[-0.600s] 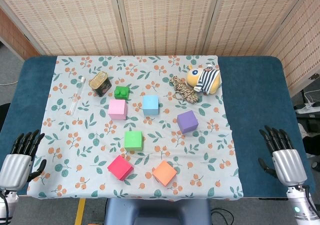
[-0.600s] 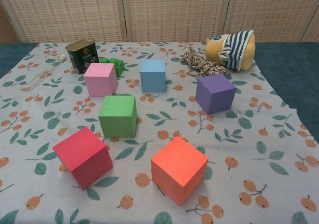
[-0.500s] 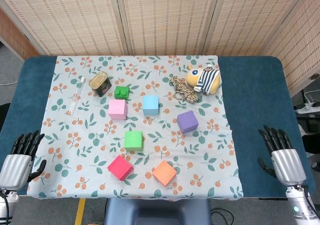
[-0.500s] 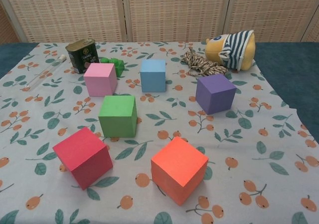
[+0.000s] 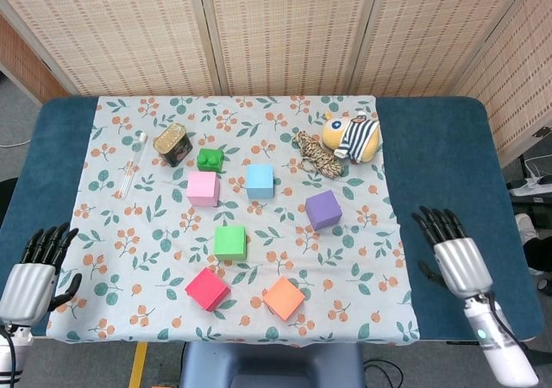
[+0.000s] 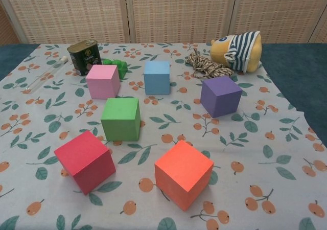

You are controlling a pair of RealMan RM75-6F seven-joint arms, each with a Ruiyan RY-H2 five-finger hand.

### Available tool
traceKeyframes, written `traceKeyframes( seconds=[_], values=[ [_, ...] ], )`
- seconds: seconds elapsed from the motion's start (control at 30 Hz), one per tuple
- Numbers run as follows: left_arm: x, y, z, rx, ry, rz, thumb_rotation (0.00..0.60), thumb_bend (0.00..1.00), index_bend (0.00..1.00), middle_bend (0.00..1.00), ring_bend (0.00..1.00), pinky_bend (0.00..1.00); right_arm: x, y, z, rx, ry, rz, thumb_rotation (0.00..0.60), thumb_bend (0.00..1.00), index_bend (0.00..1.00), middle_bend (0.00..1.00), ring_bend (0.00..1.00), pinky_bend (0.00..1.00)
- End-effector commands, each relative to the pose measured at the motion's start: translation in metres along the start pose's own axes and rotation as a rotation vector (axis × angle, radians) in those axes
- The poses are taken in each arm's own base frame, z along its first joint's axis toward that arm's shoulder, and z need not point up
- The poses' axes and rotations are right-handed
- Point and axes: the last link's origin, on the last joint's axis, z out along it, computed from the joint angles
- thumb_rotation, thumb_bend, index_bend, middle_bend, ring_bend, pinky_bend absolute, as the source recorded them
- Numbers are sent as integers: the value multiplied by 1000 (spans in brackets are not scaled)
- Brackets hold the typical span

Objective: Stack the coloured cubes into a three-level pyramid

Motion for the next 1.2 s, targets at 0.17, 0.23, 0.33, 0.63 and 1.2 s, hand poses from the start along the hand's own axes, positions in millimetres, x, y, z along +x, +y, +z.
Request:
traceKeyframes(
  seconds=[0.17, 0.23, 0.33, 0.63, 1.2],
  values=[
    [0, -3, 2, 17, -3, 7, 600, 416, 0, 0, 0, 44, 14, -81, 123, 148, -129, -126, 600, 229, 0, 0, 0, 0],
    [0, -5, 2, 26, -3, 10, 600, 417, 0, 0, 0, 44, 12, -94, 141, 143, -145, -156, 600, 229, 0, 0, 0, 0],
    [1, -7, 3, 39, -1, 10, 600, 417, 0, 0, 0, 44, 7, -108, 158, 122, -175, -182, 600, 229, 0, 0, 0, 0],
    [0, -10, 4, 51, -14, 11, 600, 417, 0, 0, 0, 43, -6, -124, 179, 65, -273, -170, 600, 229, 0, 0, 0, 0],
    [1, -10, 3, 55, -19, 17, 600, 418, 0, 0, 0, 43, -22, -137, 196, 10, -295, -133, 600, 229, 551, 300, 113, 122]
  ],
)
